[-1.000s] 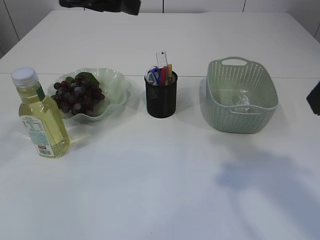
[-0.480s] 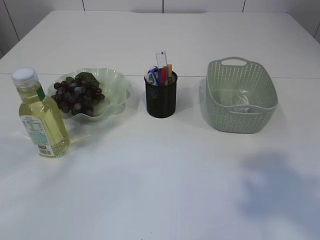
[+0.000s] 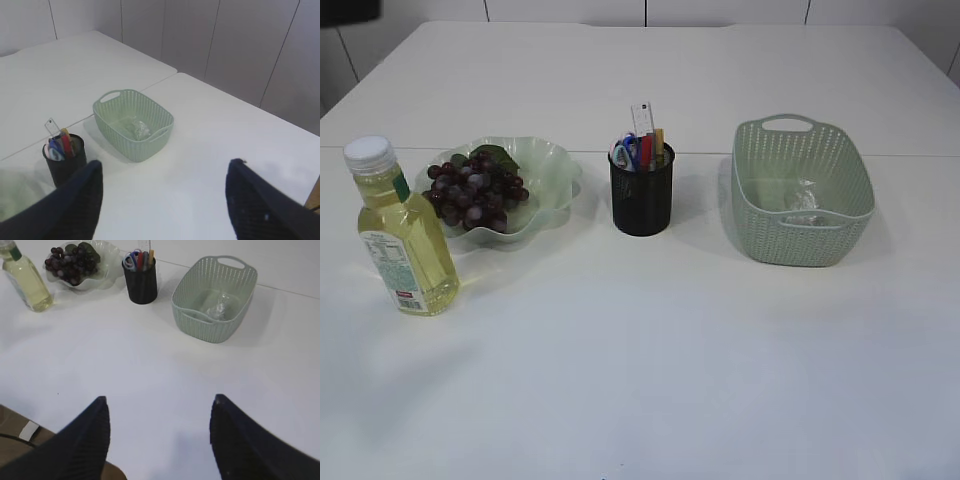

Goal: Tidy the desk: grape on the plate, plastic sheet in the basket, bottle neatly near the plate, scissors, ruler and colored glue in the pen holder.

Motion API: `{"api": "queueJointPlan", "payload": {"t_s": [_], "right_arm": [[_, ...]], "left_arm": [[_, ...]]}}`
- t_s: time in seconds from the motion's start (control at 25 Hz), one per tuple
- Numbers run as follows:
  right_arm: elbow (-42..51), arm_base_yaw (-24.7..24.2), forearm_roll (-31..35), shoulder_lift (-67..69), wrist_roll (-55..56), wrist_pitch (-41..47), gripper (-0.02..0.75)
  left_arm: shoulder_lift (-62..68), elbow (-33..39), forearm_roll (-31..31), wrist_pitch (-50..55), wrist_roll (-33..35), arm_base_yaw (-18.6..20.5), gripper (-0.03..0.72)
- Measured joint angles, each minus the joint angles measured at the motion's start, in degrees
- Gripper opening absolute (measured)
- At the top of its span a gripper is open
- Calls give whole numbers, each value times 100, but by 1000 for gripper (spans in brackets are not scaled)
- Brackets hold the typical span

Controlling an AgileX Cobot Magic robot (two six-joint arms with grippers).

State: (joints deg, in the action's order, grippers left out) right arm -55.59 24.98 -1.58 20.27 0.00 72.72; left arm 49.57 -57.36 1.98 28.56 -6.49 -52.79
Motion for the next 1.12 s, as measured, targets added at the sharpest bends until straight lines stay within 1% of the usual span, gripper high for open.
{"api": "queueJointPlan", "payload": {"t_s": [0.16, 0.36, 0.6, 0.68, 0.84, 1.0, 1.12], "right_arm": [[698, 0, 158, -1038, -175, 22, 492], [1232, 0, 158, -1987, -345, -12, 492], [1428, 0, 158, -2150, -534, -26, 491], [1534, 0, 158, -2150, -559, -38, 491], [1692, 0, 158, -2150, -582, -49, 491], [1705, 0, 158, -2150, -593, -59, 491], [1705, 0, 97, -2150, -593, -59, 491]], "left_arm": [[-777, 626, 14, 1, 0, 0, 558], [-1666, 1301, 11, 106, 0, 0, 558], [-2575, 1766, -198, 721, 107, 0, 558], [-2851, 1824, -198, 1078, 121, 0, 558], [-3515, 1826, -472, 1941, 135, 0, 558], [-4056, 1826, -711, 3055, 150, 0, 557], [-4323, 1826, -722, 3701, 384, 0, 552]]}}
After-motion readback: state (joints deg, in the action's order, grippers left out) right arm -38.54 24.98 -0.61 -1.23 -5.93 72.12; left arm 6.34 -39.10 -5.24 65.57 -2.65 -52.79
